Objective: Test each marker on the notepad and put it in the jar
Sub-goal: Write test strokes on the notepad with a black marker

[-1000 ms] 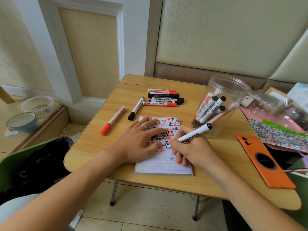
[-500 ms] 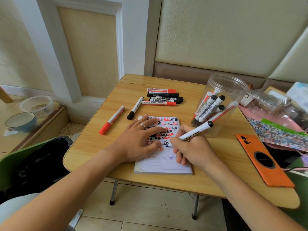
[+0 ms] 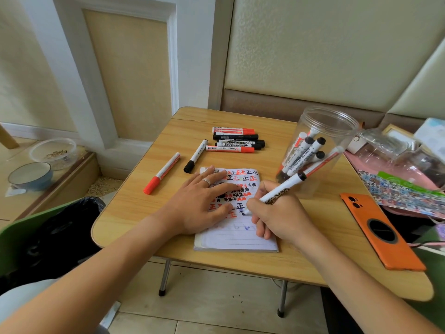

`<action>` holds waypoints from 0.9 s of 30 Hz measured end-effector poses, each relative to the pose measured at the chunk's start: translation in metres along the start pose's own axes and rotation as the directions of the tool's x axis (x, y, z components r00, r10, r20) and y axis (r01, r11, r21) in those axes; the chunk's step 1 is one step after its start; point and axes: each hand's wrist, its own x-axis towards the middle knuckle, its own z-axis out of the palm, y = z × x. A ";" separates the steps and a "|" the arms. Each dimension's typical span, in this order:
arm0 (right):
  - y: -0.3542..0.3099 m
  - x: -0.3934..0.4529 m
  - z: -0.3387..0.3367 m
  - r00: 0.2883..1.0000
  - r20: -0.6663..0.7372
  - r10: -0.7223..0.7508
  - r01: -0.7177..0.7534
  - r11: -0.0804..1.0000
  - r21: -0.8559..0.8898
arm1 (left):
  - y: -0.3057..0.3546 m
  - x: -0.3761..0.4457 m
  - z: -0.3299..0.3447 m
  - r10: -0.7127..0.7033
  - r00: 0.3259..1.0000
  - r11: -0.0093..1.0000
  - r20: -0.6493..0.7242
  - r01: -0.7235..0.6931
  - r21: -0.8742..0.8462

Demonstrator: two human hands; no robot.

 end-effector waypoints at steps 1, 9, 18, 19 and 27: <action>0.001 0.000 0.000 1.000 -0.016 0.000 0.001 1.000 0.010 | 0.000 0.000 0.000 0.001 1.000 1.000 0.003 -0.001 0.002; 0.000 -0.001 0.001 0.999 -0.040 0.018 -0.017 1.000 0.004 | -0.001 0.001 0.000 0.007 1.000 1.000 0.008 -0.007 0.006; -0.003 -0.004 0.003 1.000 -0.008 -0.016 0.017 1.000 0.016 | 0.001 0.000 -0.002 0.003 1.000 1.000 0.015 -0.003 0.000; -0.003 -0.005 0.003 1.000 -0.004 -0.014 0.014 1.000 0.010 | 0.001 0.000 -0.002 0.001 1.000 1.000 0.013 -0.001 0.000; -0.004 -0.003 0.003 1.000 0.017 0.004 -0.004 1.000 -0.020 | 0.002 0.000 -0.001 -0.007 1.000 1.000 0.005 0.007 0.007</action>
